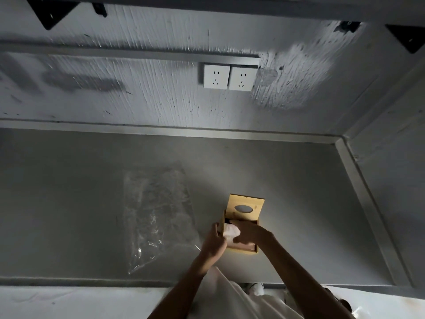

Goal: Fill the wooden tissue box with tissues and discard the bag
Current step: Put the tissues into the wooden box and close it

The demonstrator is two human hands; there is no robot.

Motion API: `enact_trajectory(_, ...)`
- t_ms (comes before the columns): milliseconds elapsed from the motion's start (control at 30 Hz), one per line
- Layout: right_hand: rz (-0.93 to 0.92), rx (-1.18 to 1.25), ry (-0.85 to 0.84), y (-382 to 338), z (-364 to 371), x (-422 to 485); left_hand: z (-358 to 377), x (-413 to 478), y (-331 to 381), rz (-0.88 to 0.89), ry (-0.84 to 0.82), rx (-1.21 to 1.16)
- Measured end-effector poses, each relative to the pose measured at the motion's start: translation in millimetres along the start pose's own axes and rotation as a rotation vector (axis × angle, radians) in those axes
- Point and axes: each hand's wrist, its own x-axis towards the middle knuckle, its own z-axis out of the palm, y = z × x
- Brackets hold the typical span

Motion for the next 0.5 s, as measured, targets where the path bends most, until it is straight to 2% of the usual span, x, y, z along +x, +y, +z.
enact_trajectory(67, -0.055, -0.061, 0.064, 4, -5, -14, -1, -4, 1, 0.122, 0.007, 0.120)
enact_trajectory(200, -0.058, -0.065, 0.471, 25, 6, -42, 4, -3, -10, 0.385, 0.022, 0.375)
enact_trajectory(233, -0.041, -0.074, 0.501, 33, 14, -41, 4, -3, -10, 0.412, 0.006, 0.421)
enact_trajectory(400, 0.151, -0.072, 0.421, 46, 41, -44, 4, 5, -3, 0.431, -0.016, 0.659)
enact_trajectory(500, 0.158, 0.031, 0.454, 45, 43, -40, 5, 6, 2, 0.393, -0.015, 0.698)
